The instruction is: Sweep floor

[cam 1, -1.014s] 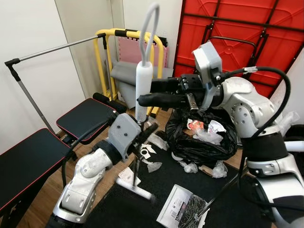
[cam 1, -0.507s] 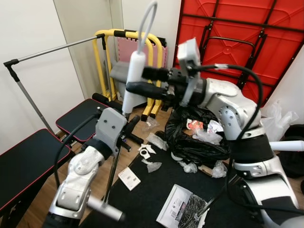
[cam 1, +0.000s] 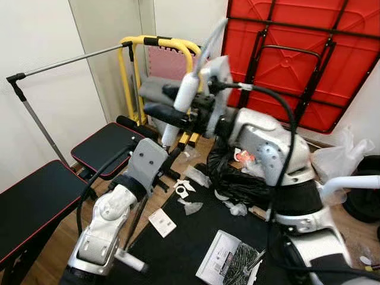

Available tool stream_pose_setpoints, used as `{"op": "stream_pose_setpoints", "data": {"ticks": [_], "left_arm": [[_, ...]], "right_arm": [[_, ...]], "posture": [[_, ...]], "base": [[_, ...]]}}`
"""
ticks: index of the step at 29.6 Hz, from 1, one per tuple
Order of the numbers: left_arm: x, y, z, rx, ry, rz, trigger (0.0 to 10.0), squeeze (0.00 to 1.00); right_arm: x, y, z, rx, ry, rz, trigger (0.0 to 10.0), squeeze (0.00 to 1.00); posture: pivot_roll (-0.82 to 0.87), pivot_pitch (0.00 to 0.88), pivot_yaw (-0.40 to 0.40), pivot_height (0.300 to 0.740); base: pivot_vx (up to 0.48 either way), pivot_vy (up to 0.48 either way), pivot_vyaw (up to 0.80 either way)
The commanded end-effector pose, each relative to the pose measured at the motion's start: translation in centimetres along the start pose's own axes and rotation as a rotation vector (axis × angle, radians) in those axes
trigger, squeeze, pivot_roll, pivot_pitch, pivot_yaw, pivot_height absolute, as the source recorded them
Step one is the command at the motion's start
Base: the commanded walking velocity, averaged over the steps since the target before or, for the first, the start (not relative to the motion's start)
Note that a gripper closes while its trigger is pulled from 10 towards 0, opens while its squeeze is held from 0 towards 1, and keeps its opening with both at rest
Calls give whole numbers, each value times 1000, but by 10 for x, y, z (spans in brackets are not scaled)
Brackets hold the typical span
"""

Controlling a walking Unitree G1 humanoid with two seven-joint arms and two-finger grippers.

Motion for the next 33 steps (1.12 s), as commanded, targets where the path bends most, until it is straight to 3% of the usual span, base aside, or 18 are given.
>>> {"op": "stream_pose_setpoints", "data": {"ticks": [1, 9, 28, 29, 30, 31, 33], "left_arm": [[18, -3, -3, -5, -68, 75, 0, 0], [20, -5, -3, -3, -62, 90, 0, 0], [21, -10, -10, 53, -24, 92, 0, 0], [20, -9, -14, 80, 0, 83, 3294, 1000], [18, -8, -16, 99, 17, 76, 3294, 1000], [17, -8, -17, 112, 35, 70, 10000, 1000], [15, -7, -19, 121, 49, 62, 10000, 1000]], "right_arm": [[-5, 11, 25, -138, -64, 3, 0, 0], [1, 12, 20, -116, -124, 50, 0, 0], [7, 12, 19, -160, -159, 89, 0, 0], [7, 12, 19, -163, -159, 91, 0, 0], [7, 12, 19, -165, -160, 92, 0, 0], [7, 13, 20, -167, -160, 95, 0, 0], [8, 13, 20, -173, -153, 101, 0, 0]], "posture": [[-176, 0, -38, 740], [-182, 0, -24, 740], [-150, 0, -31, 740], [-150, 0, -31, 740], [-150, 0, -31, 740], [-153, 0, -32, 740], [-154, 0, -32, 740]], "base": [[0, 0, 0], [0, 0, 0], [0, 0, 0], [0, 0, 0], [0, 0, 0], [0, 0, 0], [0, 0, 0]]}}
Point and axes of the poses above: a point about 5 cm out from each wrist's last joint towards the gripper, its own y axis pointing back from the gripper into the wrist, its own x axis along the axis of the wrist's last joint, z = x × y, the point moved 3 cm from there along -y, pointing out of the wrist towards the gripper, and after that the axes turned 13 degrees about -y, right-handed, at the moved point
